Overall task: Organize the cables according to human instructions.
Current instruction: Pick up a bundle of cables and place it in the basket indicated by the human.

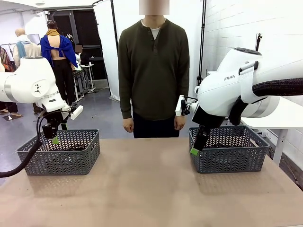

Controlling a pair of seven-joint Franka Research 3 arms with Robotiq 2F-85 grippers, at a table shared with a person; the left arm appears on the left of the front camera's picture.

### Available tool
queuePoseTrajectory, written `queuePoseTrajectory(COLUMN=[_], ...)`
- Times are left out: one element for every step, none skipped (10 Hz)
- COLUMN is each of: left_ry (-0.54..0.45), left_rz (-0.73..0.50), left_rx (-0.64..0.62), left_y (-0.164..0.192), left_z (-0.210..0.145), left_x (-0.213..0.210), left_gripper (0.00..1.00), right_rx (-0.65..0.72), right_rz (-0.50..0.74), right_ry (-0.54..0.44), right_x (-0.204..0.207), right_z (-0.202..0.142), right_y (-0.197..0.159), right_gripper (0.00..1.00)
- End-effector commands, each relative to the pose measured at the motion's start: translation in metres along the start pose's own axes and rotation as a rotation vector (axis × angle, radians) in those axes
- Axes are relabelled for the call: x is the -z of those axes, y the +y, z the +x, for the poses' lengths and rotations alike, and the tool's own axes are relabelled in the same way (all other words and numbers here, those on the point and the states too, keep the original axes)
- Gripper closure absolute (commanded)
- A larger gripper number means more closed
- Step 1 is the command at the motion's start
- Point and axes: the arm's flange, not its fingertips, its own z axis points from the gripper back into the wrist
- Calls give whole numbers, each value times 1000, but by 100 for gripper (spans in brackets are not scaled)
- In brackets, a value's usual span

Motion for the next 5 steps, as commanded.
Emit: queuePoseTrajectory(left_ry=[4, 4, 4, 4, 4], left_rz=[7, 7, 7, 7, 7], left_rx=[0, 0, 0, 0, 0], left_y=[0, 0, 0, 0, 0], left_z=[-1, -1, -1, -1, -1], left_x=[0, 0, 0, 0, 0], left_gripper=[0, 0, 0, 0, 0], right_rx=[7, 7, 7, 7, 7], right_rz=[-9, -9, -9, -9, -9], right_ry=[5, 5, 5, 5, 5], right_x=[1, 1, 1, 1, 1], right_z=[0, 0, 0, 0, 0], right_y=[1, 1, 1, 1, 1], right_gripper=[0, 0, 0, 0, 0])
